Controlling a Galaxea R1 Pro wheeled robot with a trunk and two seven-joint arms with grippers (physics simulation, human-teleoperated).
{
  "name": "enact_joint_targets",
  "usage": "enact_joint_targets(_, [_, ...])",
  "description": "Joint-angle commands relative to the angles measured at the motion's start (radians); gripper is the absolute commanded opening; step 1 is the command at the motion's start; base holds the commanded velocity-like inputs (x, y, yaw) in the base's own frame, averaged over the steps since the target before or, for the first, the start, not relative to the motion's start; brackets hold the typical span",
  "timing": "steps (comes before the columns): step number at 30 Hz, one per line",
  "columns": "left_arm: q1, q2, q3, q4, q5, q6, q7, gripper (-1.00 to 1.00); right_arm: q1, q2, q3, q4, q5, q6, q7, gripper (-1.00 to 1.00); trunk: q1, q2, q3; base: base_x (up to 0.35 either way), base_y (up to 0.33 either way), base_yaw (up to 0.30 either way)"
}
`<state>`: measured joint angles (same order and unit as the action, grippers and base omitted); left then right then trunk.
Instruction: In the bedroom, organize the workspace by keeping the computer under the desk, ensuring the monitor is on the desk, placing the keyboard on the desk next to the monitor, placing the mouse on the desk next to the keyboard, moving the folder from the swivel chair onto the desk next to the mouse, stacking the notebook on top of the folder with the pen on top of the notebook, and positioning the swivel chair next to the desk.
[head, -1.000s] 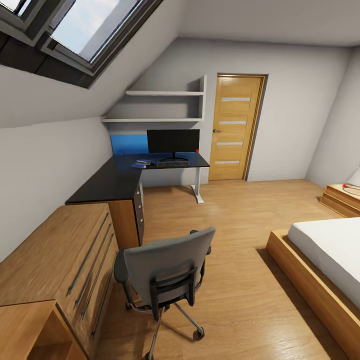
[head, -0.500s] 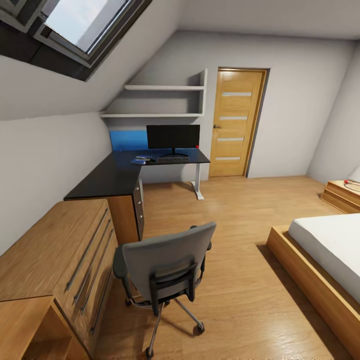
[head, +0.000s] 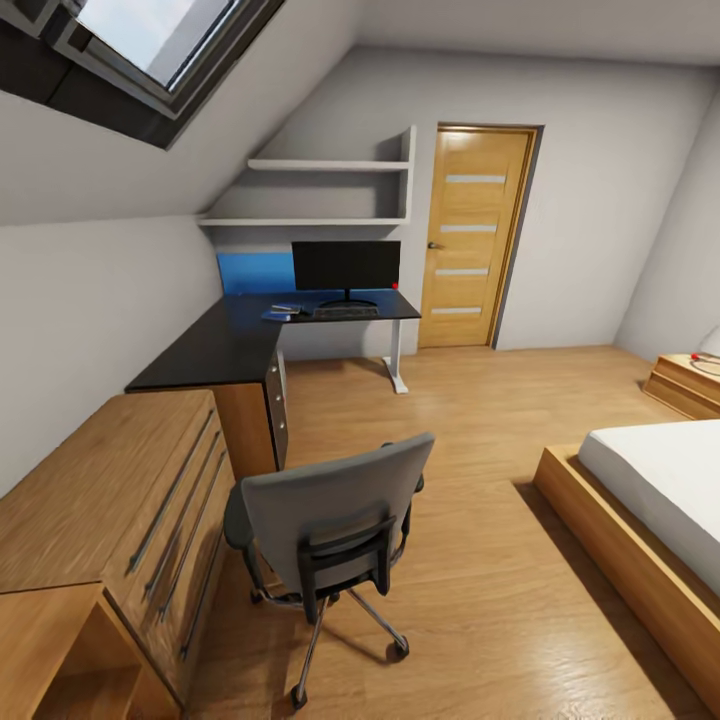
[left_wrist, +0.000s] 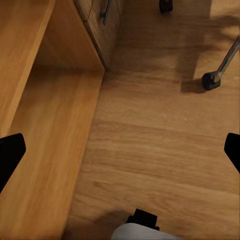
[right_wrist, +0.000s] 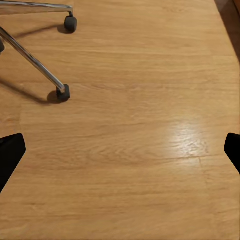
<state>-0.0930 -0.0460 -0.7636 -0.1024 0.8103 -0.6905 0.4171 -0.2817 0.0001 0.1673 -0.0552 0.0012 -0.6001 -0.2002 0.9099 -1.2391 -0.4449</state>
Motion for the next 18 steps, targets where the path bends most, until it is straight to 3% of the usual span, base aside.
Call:
enact_joint_targets(1, [-0.001, 0.0, -0.008, 0.0, 0.001, 0.002, 0.009, 1.0, -0.001, 0.0, 0.009, 0.001, 0.001, -0.001, -0.008, 1.0, 0.004, -0.008, -0.004, 0.0, 0.0, 0.0])
enact_joint_targets(18, [-0.001, 0.001, 0.006, 0.0, 0.001, 0.002, 0.017, 1.0, -0.001, 0.002, 0.008, 0.003, 0.0, -0.042, -0.007, 1.0, 0.069, -0.127, -0.058, 0.0, 0.0, 0.0])
